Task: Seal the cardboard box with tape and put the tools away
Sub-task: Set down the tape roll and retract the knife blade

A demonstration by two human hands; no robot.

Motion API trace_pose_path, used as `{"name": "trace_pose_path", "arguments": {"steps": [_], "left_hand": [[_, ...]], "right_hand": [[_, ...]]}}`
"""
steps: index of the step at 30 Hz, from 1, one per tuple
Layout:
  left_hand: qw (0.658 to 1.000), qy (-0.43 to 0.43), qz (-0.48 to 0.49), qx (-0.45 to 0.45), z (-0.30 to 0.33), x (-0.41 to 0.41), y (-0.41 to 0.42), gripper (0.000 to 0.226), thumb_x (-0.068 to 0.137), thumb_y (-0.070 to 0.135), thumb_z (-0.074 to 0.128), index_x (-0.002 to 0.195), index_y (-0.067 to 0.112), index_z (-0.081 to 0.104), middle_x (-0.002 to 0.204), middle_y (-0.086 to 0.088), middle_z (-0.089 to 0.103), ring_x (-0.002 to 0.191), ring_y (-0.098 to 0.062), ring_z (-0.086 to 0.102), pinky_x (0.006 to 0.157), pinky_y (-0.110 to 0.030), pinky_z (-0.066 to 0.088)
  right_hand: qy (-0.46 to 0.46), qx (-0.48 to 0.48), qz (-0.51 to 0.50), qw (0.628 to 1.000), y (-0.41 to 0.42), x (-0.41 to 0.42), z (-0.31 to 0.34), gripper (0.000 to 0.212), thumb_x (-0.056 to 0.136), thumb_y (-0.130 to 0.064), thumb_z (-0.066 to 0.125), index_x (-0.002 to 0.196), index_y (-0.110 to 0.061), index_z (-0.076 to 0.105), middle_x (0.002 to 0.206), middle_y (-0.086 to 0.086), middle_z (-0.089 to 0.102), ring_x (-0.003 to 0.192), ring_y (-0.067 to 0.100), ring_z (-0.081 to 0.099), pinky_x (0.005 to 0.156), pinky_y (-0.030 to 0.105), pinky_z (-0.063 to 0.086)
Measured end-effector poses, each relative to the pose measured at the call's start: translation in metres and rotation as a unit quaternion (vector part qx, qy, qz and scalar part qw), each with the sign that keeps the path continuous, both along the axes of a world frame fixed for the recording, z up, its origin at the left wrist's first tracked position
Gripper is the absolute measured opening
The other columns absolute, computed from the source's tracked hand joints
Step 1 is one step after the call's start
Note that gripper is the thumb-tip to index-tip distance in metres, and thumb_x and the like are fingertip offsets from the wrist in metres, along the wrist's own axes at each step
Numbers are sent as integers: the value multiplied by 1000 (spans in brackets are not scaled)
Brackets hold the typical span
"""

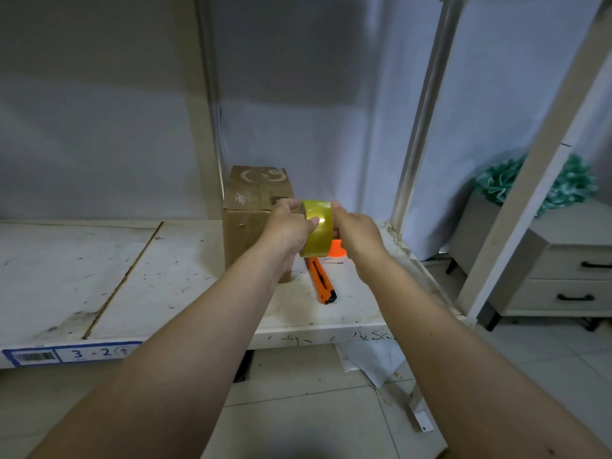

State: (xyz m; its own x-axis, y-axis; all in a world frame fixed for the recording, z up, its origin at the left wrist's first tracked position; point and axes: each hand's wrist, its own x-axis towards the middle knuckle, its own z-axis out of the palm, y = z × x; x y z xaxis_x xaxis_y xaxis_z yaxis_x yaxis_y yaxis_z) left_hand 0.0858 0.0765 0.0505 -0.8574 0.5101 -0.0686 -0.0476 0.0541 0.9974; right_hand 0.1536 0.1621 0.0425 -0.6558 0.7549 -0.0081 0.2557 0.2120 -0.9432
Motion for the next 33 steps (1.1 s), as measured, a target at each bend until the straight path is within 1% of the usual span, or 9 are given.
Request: {"name": "trace_pose_path", "arguments": {"steps": [3,6,9,11,13,14,18,28,33], "left_hand": [[1000,-24,-6,15,-10,2,22,28,92,4,54,115,19,48,106,-3,58,103,-26,61,95,-44,52],[999,-41,-12,1,-29,-1,47,15,94,8,48,103,20,50,108,-10,60,108,-33,61,96,-52,50],[998,-18,-27,-52,-53,-10,73,13,95,15,42,90,20,53,110,-14,59,104,-33,60,99,-52,47],[996,2,-25,-80,-59,-16,84,15,96,14,41,104,16,53,106,-9,52,99,-25,53,98,-41,46],[994,11,-29,-103,-65,-24,94,14,99,9,38,104,13,49,101,-3,44,92,-16,46,85,-16,42],[993,18,-34,-114,-69,-30,100,17,99,7,36,107,8,51,101,-2,46,91,-15,46,80,-13,40],[978,105,-13,-180,-85,-48,121,41,95,9,40,136,12,45,139,-12,48,122,-33,50,101,-38,44],[956,188,25,-225,-122,-79,143,40,94,3,38,131,15,49,130,-10,55,108,-29,57,88,-40,54],[949,205,45,-236,-120,-79,133,40,93,2,39,129,15,51,130,-11,56,115,-31,55,96,-44,50]], "right_hand": [[-7,2,21,1000,14,5,-16,32,90,-38,54,84,-7,60,74,4,52,63,17,46,55,26,36],[0,-17,-2,1000,34,2,-35,26,90,-25,57,95,0,63,82,9,60,74,27,61,60,32,51],[-46,47,-47,997,60,-3,-52,20,88,-26,56,78,-10,60,79,7,66,83,33,68,76,43,57],[-115,142,-75,980,78,-4,-61,22,89,-24,52,69,-16,51,74,4,60,78,29,59,70,32,46],[-164,206,-99,960,98,-5,-70,16,91,-17,48,76,-15,53,80,6,56,82,31,53,68,28,35],[-183,224,-105,951,107,-8,-75,14,91,-13,47,83,-13,59,86,10,59,86,33,55,68,28,34],[-241,276,-99,925,142,-31,-99,27,90,-6,46,110,-10,64,110,16,66,100,34,59,71,28,36],[-338,342,-88,872,184,-82,-145,37,89,2,44,119,-11,61,119,13,57,108,33,60,77,32,45],[-320,348,-109,875,175,-78,-147,38,88,1,47,124,-11,52,126,14,49,102,37,61,71,36,42]]}}
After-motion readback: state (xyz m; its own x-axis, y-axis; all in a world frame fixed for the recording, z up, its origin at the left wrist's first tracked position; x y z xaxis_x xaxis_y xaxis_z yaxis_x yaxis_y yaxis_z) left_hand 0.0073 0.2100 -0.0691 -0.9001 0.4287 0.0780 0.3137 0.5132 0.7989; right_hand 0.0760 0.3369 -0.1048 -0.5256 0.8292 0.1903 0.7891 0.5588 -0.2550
